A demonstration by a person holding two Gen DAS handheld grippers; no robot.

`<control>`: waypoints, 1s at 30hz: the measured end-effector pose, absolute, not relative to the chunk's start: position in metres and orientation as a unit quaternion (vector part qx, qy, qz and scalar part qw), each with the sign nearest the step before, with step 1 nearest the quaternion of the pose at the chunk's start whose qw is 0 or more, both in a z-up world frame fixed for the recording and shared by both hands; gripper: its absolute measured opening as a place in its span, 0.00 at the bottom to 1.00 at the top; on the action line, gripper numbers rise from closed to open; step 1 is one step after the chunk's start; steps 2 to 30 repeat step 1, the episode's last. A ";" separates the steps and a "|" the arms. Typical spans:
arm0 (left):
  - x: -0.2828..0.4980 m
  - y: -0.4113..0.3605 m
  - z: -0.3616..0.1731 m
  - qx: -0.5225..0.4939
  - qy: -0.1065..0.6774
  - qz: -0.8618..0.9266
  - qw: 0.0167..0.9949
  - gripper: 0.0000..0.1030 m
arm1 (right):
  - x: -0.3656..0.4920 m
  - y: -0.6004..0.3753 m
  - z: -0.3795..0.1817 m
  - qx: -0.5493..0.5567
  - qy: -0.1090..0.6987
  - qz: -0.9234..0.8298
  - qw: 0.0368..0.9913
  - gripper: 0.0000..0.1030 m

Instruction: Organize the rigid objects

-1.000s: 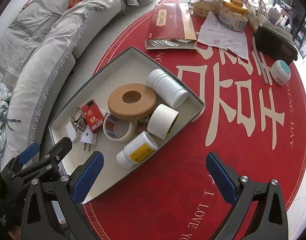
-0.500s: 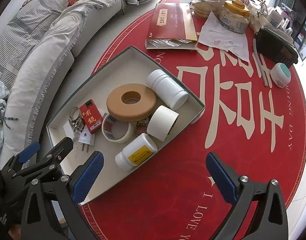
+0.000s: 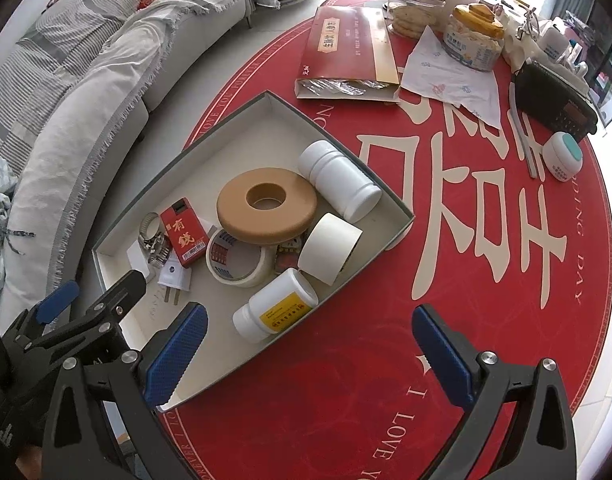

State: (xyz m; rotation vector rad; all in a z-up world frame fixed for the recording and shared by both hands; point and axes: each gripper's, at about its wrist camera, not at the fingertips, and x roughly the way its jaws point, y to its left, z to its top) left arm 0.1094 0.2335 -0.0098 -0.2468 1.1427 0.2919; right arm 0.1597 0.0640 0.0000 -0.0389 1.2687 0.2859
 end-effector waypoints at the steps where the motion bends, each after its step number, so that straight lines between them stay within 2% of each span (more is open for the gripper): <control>1: 0.109 0.234 -0.010 -0.115 0.537 0.137 0.825 0.99 | 0.160 0.064 0.000 -0.019 0.590 0.133 0.796 1.00; 30: 0.109 0.234 -0.010 -0.115 0.537 0.137 0.825 0.99 | 0.160 0.064 0.000 -0.019 0.590 0.133 0.796 1.00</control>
